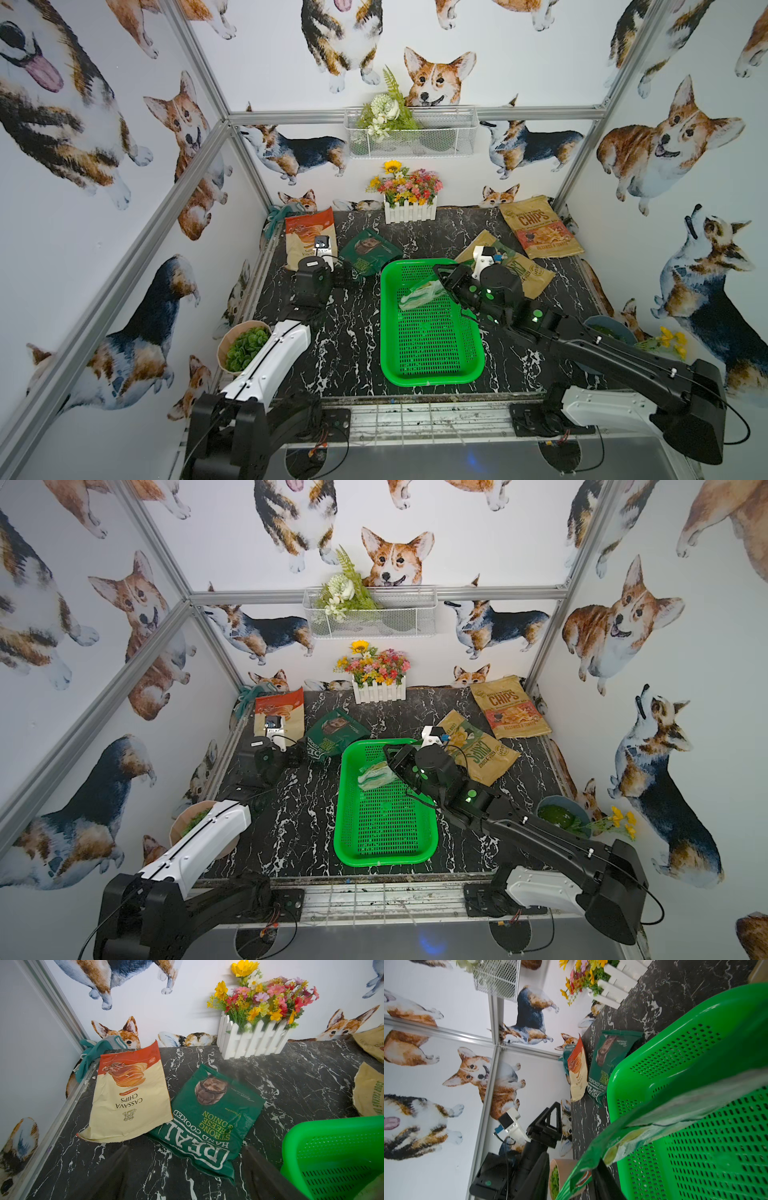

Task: Put the potato chips into the basket
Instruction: Place the potato chip in the basket.

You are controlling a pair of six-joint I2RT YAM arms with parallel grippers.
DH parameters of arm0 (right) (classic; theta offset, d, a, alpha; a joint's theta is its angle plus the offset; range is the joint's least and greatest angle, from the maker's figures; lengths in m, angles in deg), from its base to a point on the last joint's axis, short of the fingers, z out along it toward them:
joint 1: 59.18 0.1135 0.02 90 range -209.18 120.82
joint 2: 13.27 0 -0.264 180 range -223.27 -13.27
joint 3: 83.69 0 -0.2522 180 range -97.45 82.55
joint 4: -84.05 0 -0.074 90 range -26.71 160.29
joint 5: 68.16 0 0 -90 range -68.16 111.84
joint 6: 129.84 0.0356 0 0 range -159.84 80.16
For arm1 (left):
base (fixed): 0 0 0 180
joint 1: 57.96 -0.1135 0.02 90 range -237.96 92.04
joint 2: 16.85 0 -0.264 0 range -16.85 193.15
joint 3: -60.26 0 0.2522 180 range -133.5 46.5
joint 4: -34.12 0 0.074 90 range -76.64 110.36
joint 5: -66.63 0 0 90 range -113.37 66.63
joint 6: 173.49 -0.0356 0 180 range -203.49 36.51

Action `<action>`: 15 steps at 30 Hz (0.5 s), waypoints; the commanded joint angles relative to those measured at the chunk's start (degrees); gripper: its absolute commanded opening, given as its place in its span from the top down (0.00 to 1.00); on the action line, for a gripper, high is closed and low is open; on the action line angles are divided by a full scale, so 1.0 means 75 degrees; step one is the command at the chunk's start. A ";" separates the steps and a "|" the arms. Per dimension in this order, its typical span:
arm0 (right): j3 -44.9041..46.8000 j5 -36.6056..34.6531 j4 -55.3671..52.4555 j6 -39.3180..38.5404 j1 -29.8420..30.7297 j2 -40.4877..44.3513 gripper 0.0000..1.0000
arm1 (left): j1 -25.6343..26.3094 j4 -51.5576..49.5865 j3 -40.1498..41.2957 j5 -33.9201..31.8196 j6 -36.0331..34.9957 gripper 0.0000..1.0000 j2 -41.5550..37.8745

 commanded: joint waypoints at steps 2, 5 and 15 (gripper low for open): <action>-0.0185 0.1375 -0.1006 -0.1112 0.0013 0.0547 0.67 | -0.0011 0.0094 0.0036 -0.0123 -0.0039 0.11 -0.0075; -0.0563 0.2003 -0.1104 -0.2425 0.0008 0.0875 0.74 | -0.0011 0.0097 0.0026 -0.0104 -0.0020 0.11 -0.0041; -0.2281 0.1529 -0.3728 -0.5228 -0.0250 -0.0522 0.48 | -0.0011 0.0071 0.0021 -0.0052 0.0182 0.11 0.0029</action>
